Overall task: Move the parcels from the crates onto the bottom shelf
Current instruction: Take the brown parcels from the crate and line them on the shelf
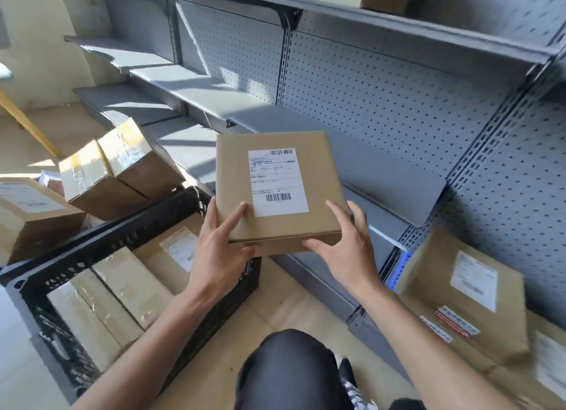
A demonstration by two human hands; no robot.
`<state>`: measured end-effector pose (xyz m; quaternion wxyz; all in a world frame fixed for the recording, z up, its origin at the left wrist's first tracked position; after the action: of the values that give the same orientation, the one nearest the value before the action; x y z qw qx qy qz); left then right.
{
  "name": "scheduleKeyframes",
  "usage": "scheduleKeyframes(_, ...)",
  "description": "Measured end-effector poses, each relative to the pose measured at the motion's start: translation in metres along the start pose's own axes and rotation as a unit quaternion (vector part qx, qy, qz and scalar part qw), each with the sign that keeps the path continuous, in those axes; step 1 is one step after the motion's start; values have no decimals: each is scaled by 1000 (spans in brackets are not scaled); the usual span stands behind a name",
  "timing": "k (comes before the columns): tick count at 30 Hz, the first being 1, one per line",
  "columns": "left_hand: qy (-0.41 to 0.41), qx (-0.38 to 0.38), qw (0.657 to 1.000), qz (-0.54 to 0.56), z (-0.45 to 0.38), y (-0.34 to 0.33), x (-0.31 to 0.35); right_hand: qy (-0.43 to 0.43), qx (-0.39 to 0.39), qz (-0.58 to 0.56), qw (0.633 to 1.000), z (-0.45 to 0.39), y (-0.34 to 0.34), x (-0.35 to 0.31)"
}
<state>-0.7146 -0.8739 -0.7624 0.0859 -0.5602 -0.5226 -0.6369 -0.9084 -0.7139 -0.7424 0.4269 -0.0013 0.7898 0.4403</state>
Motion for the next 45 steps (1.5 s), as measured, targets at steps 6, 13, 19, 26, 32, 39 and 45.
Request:
scheduleKeyframes(6, -41, -35, 998, -22, -3, -31, 57, -12, 52, 23, 998, 22, 67, 23)
scheduleKeyframes(13, -102, -108, 987, -55, 3, -86, 137, -69, 76, -8, 995, 58, 131, 79)
scheduleKeyframes(19, -125, -168, 976, -60, 7, -165, 194, -100, 94, 28, 990, 92, 195, 137)
scheduleKeyframes(26, -175, -250, 950, -66, 39, -261, 258, -153, 137, 52, 977, 147, 266, 210)
scheduleKeyframes(32, -198, -297, 933, -46, 68, -325, 281, -186, 155, 64, 968, 192, 308, 258)
scheduleKeyframes(39, -223, -350, 909, -40, 92, -401, 311, -241, 194, 83, 947, 232, 338, 319)
scheduleKeyframes(45, -238, -378, 894, -41, 105, -454, 329, -261, 229, 82, 934, 260, 356, 362)
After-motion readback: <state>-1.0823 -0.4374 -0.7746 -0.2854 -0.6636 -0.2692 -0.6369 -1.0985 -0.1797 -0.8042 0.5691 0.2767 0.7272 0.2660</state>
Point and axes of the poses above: each hand's wrist, its own z-axis away from the middle knuckle, its own y-axis out of the back of the hand, x = y × z, the point moved 4 cm from there along -z, towards the middle knuckle, and after that the axes turned 4 degrees about -x, right-handed, at the moved point
